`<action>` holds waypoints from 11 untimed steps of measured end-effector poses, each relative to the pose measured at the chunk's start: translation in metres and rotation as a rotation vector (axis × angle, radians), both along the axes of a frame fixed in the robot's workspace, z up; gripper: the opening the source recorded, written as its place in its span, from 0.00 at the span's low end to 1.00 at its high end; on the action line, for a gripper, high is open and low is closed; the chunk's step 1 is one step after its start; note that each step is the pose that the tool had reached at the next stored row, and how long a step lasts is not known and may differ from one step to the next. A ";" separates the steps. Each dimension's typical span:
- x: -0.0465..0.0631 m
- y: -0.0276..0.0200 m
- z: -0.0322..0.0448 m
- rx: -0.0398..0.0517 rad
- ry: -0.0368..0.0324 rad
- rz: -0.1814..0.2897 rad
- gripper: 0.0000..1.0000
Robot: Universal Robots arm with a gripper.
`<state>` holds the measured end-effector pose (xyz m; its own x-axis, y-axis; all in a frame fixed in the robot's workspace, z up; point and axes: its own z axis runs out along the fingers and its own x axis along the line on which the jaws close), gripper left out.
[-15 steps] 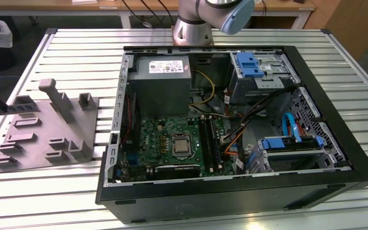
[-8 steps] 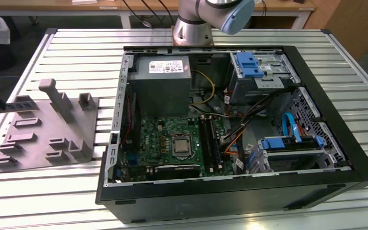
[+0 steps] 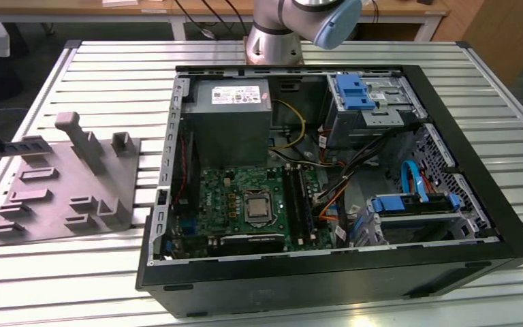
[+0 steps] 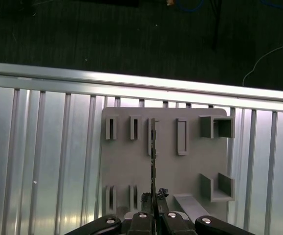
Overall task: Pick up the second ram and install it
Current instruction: 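Pick up the second ram and move it above second insertion slot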
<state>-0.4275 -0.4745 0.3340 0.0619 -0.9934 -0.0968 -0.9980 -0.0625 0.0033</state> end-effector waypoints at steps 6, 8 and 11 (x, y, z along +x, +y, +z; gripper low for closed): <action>0.000 0.0000 0.0066 0.0037 -0.0001 0.000 0.14; 0.000 0.0000 0.0085 0.0049 0.0000 0.000 0.14; 0.000 0.0000 0.0114 0.0068 0.0000 0.000 0.14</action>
<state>-0.4275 -0.4745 0.3454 0.0619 -0.9927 -0.1035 -0.9980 -0.0625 0.0028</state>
